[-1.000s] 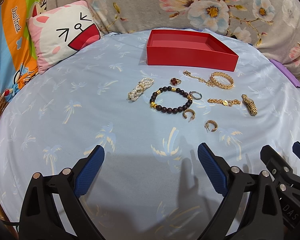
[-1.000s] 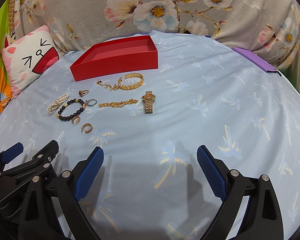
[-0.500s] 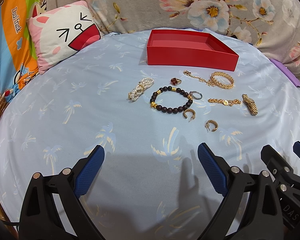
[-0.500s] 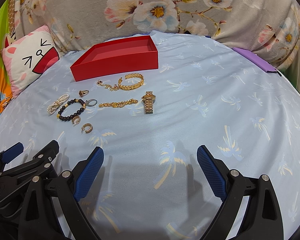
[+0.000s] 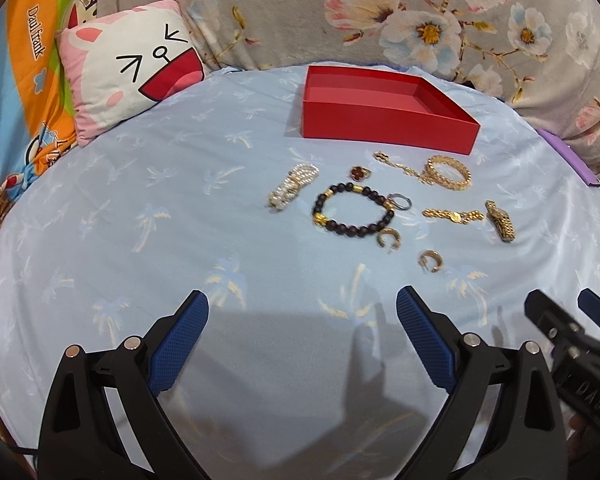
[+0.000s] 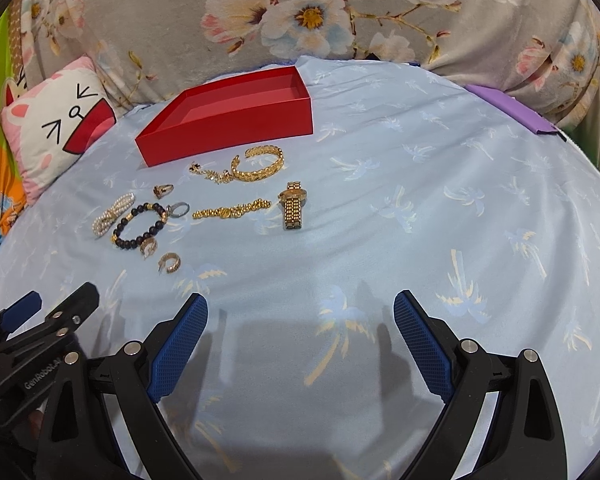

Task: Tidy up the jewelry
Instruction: 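Grasp the pearl bracelet with the left tool while the right tool grasps the gold watch, then carry the pearl bracelet and gold watch into the red tray and open both tools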

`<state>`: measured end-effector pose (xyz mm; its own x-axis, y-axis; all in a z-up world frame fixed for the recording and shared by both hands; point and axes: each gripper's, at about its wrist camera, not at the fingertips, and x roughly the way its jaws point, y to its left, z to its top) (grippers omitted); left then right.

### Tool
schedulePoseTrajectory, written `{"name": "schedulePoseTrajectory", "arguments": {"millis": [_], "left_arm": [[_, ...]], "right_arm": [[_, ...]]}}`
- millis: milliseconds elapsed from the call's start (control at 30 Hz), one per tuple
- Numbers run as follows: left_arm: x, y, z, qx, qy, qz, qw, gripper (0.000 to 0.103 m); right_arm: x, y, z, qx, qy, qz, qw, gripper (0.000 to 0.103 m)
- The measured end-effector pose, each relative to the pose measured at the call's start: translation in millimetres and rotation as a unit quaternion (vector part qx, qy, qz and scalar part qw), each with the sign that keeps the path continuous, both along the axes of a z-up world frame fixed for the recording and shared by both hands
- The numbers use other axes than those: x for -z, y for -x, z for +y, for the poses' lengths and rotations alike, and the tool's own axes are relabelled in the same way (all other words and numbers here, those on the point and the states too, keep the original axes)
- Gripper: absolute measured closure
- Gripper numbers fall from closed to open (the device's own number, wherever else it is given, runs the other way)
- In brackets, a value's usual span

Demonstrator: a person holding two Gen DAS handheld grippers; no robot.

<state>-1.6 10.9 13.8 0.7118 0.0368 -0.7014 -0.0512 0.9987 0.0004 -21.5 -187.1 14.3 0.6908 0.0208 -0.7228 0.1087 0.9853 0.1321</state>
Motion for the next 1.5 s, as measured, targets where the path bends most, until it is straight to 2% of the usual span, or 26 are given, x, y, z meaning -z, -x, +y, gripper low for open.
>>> {"name": "schedulePoseTrajectory", "arguments": {"millis": [300, 467, 600, 667, 733, 867, 967, 1033, 1133, 1200, 1233, 1367, 1500], "left_arm": [[-19.3, -51.5, 35.8, -0.004, -0.002, -0.004, 1.0, 0.009], [-12.8, -86.8, 32.0, 0.006, -0.022, 0.003, 0.9997, 0.009], [-2.1, -105.2, 30.1, 0.002, -0.015, 0.018, 0.9997, 0.01], [1.9, -110.2, 28.8, 0.001, -0.015, 0.019, 0.9997, 0.014], [5.9, -113.7, 27.3, 0.003, -0.013, 0.022, 0.9997, 0.022], [16.5, -122.2, 28.6, 0.007, 0.006, 0.047, 0.9989, 0.035], [16.0, -122.2, 32.7, 0.005, 0.017, 0.043, 0.9989, 0.042], [15.8, -121.2, 33.4, 0.003, 0.018, 0.041, 0.999, 0.048], [15.2, -118.8, 32.9, 0.007, 0.019, 0.039, 0.999, 0.067], [14.3, -117.5, 32.3, 0.018, 0.028, 0.04, 0.9987, 0.084], [13.6, -116.0, 32.2, 0.022, 0.031, 0.041, 0.9984, 0.088], [7.3, -110.9, 35.2, 0.03, 0.05, 0.046, 0.9972, 0.088], [-17.5, -99.7, 36.6, 0.043, 0.053, 0.027, 0.9973, 0.088]], "right_arm": [[0.2, -63.3, -8.1, -0.013, 0.004, 0.02, 1.0, 0.015], [10.6, -87.4, -5.3, -0.018, 0.005, 0.039, 0.999, 0.03], [13.9, -94.2, -2.3, -0.018, 0.013, 0.038, 0.999, 0.042], [15.5, -96.8, -1.1, -0.018, 0.017, 0.04, 0.999, 0.05], [15.9, -98.5, -0.3, -0.02, 0.019, 0.039, 0.999, 0.057], [16.3, -99.6, -0.8, -0.02, 0.02, 0.039, 0.999, 0.064], [16.6, -100.5, -2.6, -0.018, 0.014, 0.039, 0.999, 0.072], [16.7, -100.4, -3.1, -0.021, 0.01, 0.038, 0.999, 0.082], [16.6, -100.5, -2.9, -0.024, 0.008, 0.037, 0.999, 0.082], [16.4, -98.6, -2.5, -0.026, 0.005, 0.036, 0.999, 0.082], [16.2, -97.0, -2.7, -0.028, 0.004, 0.035, 0.999, 0.082], [11.4, -87.6, -4.8, -0.035, -0.008, 0.032, 0.999, 0.083], [-12.6, -77.5, -7.6, -0.045, -0.006, 0.013, 0.999, 0.083]]}}
